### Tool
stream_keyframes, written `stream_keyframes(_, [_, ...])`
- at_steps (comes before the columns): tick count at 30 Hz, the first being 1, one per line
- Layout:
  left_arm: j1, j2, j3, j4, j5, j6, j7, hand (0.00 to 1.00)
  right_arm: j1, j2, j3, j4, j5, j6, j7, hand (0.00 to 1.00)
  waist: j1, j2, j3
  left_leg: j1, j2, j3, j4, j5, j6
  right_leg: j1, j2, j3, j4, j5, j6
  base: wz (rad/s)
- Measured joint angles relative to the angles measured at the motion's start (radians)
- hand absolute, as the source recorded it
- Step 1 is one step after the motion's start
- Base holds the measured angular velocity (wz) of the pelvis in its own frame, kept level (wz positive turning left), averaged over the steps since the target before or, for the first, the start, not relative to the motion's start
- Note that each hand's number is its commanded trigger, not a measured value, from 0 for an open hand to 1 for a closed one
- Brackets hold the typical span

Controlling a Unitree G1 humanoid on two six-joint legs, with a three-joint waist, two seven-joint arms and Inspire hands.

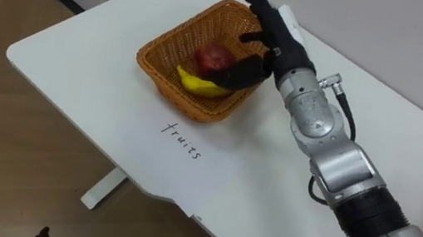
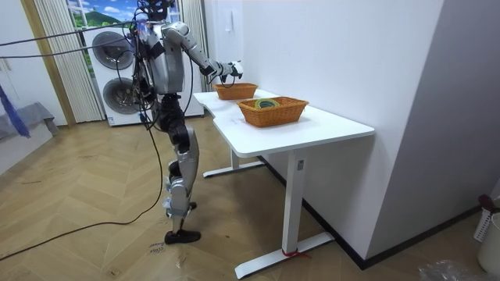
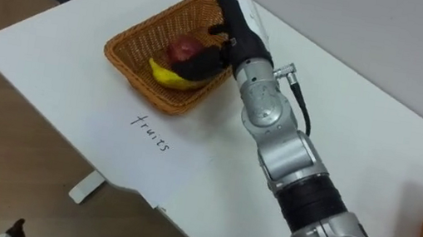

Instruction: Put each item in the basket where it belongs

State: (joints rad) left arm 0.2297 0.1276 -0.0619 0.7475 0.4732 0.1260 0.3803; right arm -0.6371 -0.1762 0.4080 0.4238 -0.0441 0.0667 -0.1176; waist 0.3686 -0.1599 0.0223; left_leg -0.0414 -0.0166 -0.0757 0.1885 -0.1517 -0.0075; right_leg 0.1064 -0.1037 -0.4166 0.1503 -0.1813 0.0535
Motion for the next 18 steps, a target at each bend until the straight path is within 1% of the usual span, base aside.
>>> stream_keyframes(4, [-0.002,0.002,-0.001,0.0,-0.001,0.0,0.0,0.0,-0.013,-0.002,0.0,-0.006,0.002,-0.002,-0.002,0.0,-0.002,0.001,-0.002,0.002,0.001,0.002,0.0,0.001,-0.001,0.0,0.001,0.0,0.0,0.0,0.0,0.0])
stream_keyframes(9, [-0.005,0.003,-0.001,0.021,-0.001,-0.001,0.002,0.0,-0.013,-0.003,-0.002,-0.012,0.002,-0.004,-0.012,0.0,-0.013,0.0,-0.0028,0.003,0.0,-0.001,0.0,0.001,0.0,0.003,0.0,0.0,0.0,0.0,0.0,0.01])
stream_keyframes(11, [0.0,0.003,-0.001,0.027,-0.001,-0.001,0.002,0.0,-0.013,-0.007,-0.009,-0.021,0.007,-0.004,-0.024,0.0,-0.031,0.0,-0.0027,0.007,-0.001,-0.009,0.001,0.001,0.0,0.011,0.0,0.0,-0.001,0.0,0.0,0.11])
stream_keyframes(13, [0.006,0.003,-0.001,0.027,-0.001,-0.001,0.002,0.0,-0.013,-0.014,-0.011,-0.05,0.02,-0.004,-0.033,0.0,-0.04,0.0,-0.0027,0.012,-0.001,-0.008,0.001,0.001,0.0,0.015,0.0,0.001,-0.001,0.0,0.0,0.02])
stream_keyframes(15, [0.006,0.002,0.002,0.025,-0.001,-0.002,0.001,0.0,-0.013,-0.018,-0.045,-0.082,0.02,-0.008,-0.036,0.0,-0.051,0.0,-0.0026,0.015,-0.001,-0.007,0.0,0.001,0.0,0.019,0.0,0.003,-0.001,0.0,0.0,0.0])
stream_keyframes(16, [0.006,0.001,0.013,0.02,0.0,-0.006,0.001,0.0,-0.011,-0.024,-0.071,-0.121,0.016,-0.009,-0.041,0.0,-0.066,0.001,-0.0024,0.015,0.0,-0.005,0.0,0.001,0.0,0.018,0.0,0.002,-0.001,0.0,0.0,-0.05])
stream_keyframes(18, [0.005,0.002,0.036,0.02,-0.001,-0.013,0.001,0.0,-0.004,-0.036,-0.118,-0.194,0.037,-0.02,-0.05,0.0,-0.078,0.002,-0.002,0.018,0.002,0.008,-0.001,0.0,0.0,0.017,0.0,0.009,0.0,0.0,0.0,-0.09])
